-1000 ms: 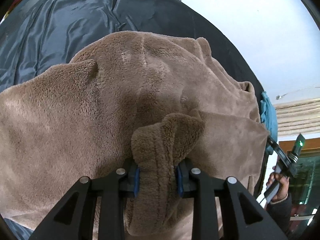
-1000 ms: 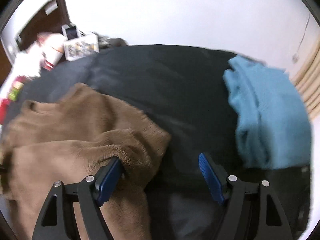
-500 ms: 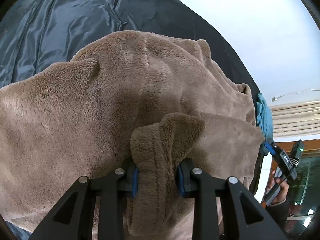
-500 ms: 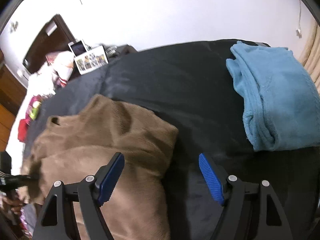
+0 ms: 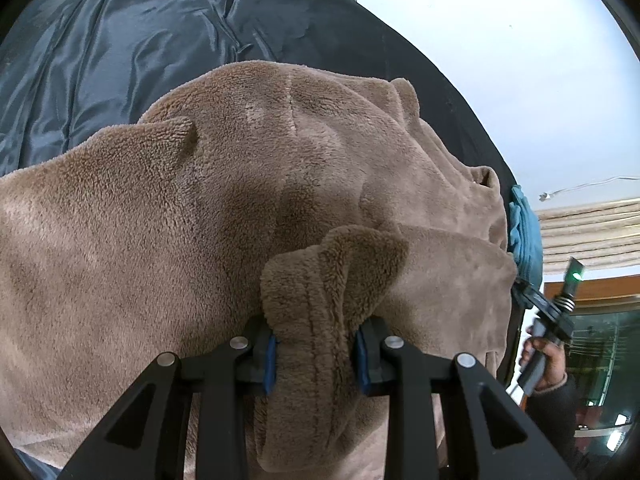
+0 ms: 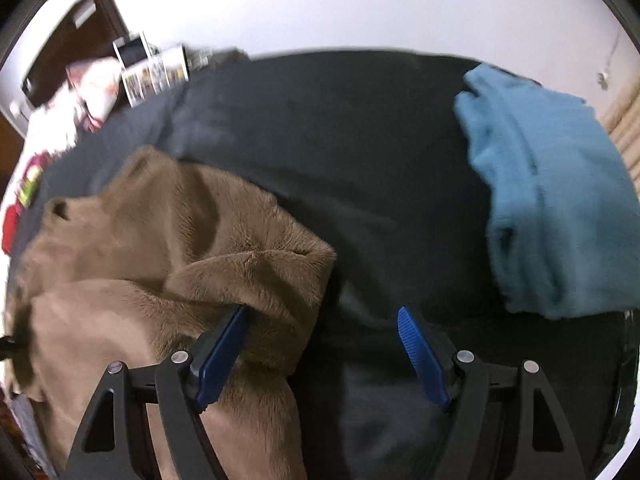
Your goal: Fold clothes
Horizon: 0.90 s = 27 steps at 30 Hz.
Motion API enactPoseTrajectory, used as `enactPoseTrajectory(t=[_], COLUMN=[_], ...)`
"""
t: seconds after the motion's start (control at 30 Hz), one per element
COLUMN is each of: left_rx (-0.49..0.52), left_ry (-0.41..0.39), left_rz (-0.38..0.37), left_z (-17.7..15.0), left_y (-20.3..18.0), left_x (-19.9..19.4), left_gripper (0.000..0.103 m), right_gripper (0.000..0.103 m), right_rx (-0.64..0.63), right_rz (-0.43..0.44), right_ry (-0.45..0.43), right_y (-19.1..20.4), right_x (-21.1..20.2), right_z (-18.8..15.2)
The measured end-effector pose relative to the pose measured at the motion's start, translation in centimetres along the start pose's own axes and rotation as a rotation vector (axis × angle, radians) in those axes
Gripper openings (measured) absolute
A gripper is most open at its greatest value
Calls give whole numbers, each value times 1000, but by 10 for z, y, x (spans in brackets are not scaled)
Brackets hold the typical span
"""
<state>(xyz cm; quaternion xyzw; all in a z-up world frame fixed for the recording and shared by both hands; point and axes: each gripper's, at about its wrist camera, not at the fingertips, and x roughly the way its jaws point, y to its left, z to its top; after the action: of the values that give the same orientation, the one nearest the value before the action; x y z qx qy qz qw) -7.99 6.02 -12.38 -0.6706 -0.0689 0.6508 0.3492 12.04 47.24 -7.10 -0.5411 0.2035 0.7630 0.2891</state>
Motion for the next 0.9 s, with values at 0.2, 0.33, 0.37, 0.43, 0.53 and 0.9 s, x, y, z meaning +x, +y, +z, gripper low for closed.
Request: enactPoseTrajectory(t=[0.2,0.33,0.37,0.43,0.53,0.9], left_rx=[-4,-1,-1,5,32,66], left_ry=[-5,-4,-3,0,-9,-90], left_rz=[-12,-5,1,19,60,145], left_z=[0,-1,-1,-1,-5,-43], left_y=[0,1,0,-3,-12,-24], left_x=[2,0,0,0,-3,-41], left_gripper=[33,33,33,35,45,69], right_gripper=[94,95,95,95,95,95], right_rx=[-67,-93,-92,-83,-94,-303], right_rz=[-111,-136,-139,-138,-120,-42], right_ry=[-27,-40,-41,-54,-114,-124], right_y=[11,13,13,12,13,49], right_x=[15,13,12,2,-28,-75], right_z=[18,17,17,14,4,-87])
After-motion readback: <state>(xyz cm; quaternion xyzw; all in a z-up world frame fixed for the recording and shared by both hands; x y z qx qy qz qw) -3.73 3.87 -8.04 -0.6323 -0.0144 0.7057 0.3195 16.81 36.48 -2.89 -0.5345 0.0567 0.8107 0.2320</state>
